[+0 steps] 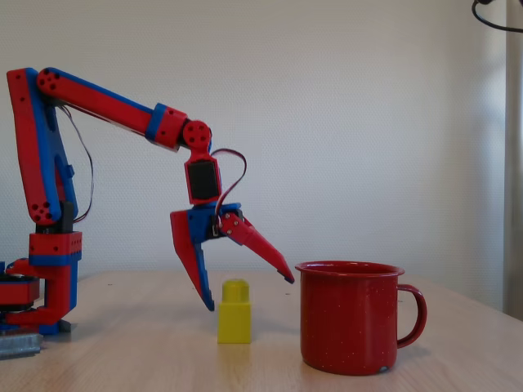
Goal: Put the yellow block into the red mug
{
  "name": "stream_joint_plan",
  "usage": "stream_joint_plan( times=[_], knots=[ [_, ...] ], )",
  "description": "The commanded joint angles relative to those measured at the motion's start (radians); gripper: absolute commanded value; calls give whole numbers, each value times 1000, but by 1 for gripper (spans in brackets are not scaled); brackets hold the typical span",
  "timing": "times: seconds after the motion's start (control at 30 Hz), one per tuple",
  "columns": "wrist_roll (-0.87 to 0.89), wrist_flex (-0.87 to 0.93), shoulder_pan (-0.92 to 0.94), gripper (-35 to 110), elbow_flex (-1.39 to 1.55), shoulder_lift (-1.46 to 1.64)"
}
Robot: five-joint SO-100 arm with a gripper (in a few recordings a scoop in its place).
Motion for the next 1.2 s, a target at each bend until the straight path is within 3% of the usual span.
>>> stream_joint_plan(
  times=[0.0,0.47,0.87,0.97,1.17],
  knots=[
    [17,-31,2,46,-3,15],
    [32,-97,-12,41,17,-52],
    [25,-121,-25,15,18,-63],
    [20,-124,-26,0,20,-61],
    [-6,-100,-17,0,26,-6]
  ],
)
